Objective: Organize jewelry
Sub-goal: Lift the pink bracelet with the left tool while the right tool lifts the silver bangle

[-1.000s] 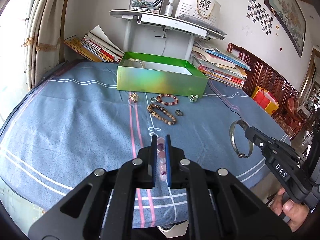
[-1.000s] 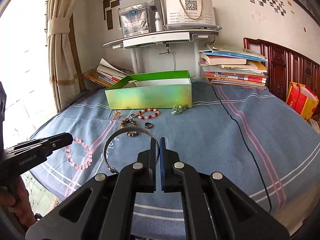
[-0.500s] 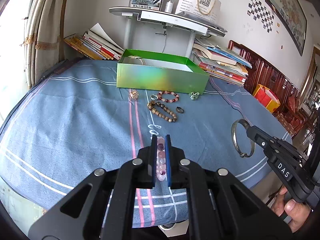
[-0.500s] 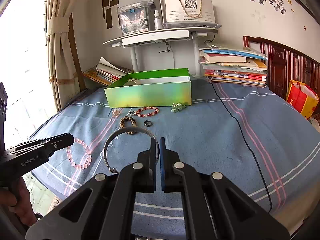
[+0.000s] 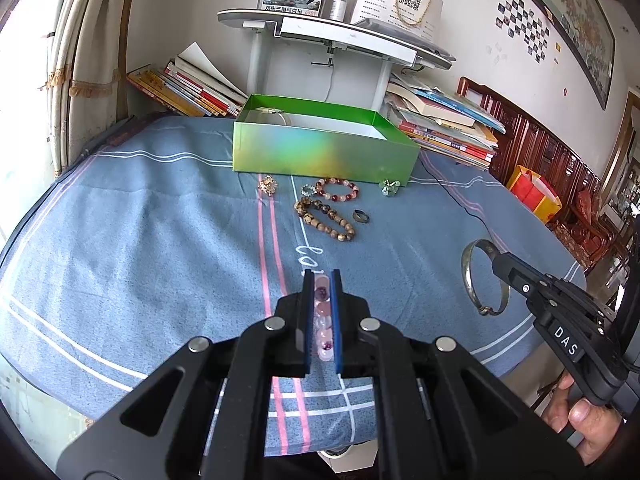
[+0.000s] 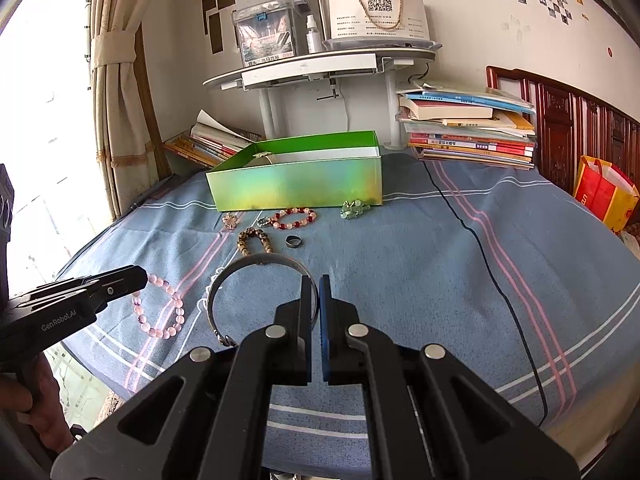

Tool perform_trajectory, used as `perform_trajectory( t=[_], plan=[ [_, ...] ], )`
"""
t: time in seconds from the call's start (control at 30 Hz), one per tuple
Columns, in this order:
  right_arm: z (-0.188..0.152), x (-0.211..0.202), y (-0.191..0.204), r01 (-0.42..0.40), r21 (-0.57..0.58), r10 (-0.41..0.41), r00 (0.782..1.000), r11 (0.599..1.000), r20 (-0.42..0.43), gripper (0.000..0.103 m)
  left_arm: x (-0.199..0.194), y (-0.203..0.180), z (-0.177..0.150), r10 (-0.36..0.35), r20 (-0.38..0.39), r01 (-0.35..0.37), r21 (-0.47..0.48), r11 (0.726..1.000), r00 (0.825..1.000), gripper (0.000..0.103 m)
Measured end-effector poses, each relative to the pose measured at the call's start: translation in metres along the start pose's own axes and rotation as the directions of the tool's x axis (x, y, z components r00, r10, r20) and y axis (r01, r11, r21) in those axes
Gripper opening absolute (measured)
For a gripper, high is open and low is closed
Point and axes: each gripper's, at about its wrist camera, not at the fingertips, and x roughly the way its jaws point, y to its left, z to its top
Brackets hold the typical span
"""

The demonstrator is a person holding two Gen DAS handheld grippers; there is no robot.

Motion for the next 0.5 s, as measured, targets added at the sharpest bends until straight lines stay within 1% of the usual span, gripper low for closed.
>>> perform_trajectory(
  t=[0.3, 0.4, 0.5],
  plan=[
    [0.006, 0.006, -0.001, 0.006, -0.001, -0.006, 1.000, 1.000, -0.003, 0.004, 0.006, -0.001, 0.005, -0.004, -0.008, 0.004, 0.002, 1.000, 1.000, 0.008],
    [0.017, 0.010, -0.004, -0.002, -0.002, 0.002, 1.000, 1.000, 0.002, 0.004, 0.009, 0.000, 0.016, -0.019, -0.008, 0.019, 0.000, 1.000, 1.000, 0.008],
    [0.038, 0.017, -0.006, -0.010, -0.003, 0.010, 1.000, 1.000, 0.023, 0.004, 0.013, 0.000, 0.033, -0.024, 0.002, 0.024, 0.007, 1.000, 1.000, 0.008]
  ],
)
